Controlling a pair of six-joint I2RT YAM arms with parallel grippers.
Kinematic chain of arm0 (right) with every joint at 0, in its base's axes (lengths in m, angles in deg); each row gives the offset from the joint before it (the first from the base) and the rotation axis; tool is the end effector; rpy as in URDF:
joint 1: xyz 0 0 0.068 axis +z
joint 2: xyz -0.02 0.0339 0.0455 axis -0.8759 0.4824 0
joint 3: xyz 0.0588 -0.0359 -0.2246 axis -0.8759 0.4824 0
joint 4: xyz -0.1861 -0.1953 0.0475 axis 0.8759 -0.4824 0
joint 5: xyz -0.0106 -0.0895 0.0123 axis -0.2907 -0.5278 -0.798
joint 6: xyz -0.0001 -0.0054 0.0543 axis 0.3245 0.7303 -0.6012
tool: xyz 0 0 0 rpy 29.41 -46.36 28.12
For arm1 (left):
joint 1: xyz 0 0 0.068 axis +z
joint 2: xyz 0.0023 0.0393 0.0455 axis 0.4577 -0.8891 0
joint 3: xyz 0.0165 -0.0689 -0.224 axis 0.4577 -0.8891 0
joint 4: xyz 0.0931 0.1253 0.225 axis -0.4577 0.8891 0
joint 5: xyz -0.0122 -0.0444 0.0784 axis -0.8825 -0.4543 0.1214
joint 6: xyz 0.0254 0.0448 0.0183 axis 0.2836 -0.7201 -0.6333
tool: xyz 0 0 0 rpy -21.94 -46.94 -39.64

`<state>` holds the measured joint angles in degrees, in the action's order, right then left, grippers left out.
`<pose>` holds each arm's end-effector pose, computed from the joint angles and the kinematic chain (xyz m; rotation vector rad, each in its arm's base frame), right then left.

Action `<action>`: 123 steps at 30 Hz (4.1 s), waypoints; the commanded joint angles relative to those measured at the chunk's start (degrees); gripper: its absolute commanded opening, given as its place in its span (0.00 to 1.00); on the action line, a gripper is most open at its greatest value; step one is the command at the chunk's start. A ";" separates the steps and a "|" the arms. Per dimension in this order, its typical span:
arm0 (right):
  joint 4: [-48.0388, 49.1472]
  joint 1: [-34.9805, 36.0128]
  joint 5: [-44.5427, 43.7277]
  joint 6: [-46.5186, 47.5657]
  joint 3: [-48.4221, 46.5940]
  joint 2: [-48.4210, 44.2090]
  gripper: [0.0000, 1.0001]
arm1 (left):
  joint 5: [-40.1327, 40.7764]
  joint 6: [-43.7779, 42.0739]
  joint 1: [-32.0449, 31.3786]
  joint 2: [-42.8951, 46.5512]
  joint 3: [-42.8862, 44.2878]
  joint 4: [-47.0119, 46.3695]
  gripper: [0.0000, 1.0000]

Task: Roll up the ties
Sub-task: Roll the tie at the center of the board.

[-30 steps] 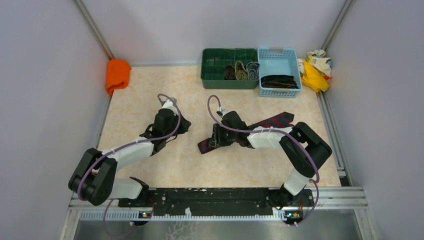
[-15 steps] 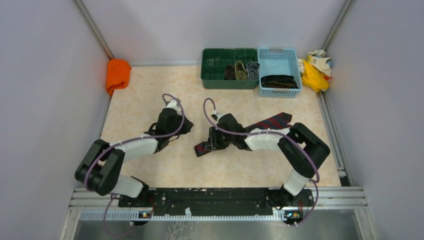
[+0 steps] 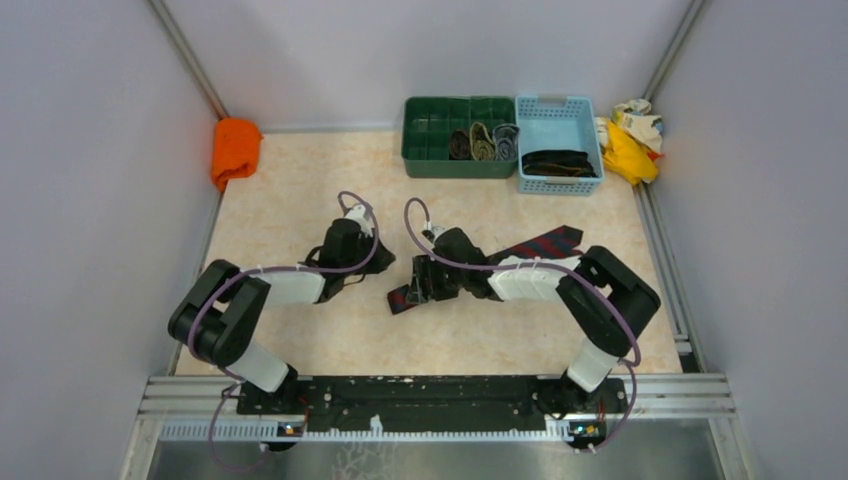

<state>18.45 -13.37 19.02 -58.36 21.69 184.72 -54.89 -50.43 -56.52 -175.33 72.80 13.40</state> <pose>0.2157 0.2519 0.1012 -0.3981 2.5322 0.9616 0.2608 -0.1496 0.0924 0.0465 2.2212 -0.6683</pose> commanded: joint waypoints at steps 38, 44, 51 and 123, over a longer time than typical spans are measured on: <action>14.37 9.34 -12.93 2.57 8.24 1.55 0.00 | -14.54 0.80 -0.91 -5.00 -8.83 -12.67 0.00; 13.20 9.34 -12.65 2.98 5.48 3.15 0.00 | -18.47 1.47 -1.26 -5.72 -9.49 -15.27 0.00; 12.30 9.34 -11.50 3.07 5.20 2.81 0.00 | -17.73 1.40 -1.22 -6.17 -8.79 -14.80 0.00; -22.70 16.19 -34.57 6.85 -20.48 10.09 0.58 | 45.63 9.78 -0.98 61.35 -8.63 32.21 0.00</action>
<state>-7.32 5.58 -21.11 -49.33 -3.12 198.53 -7.99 -39.22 -57.63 -113.19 64.75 48.53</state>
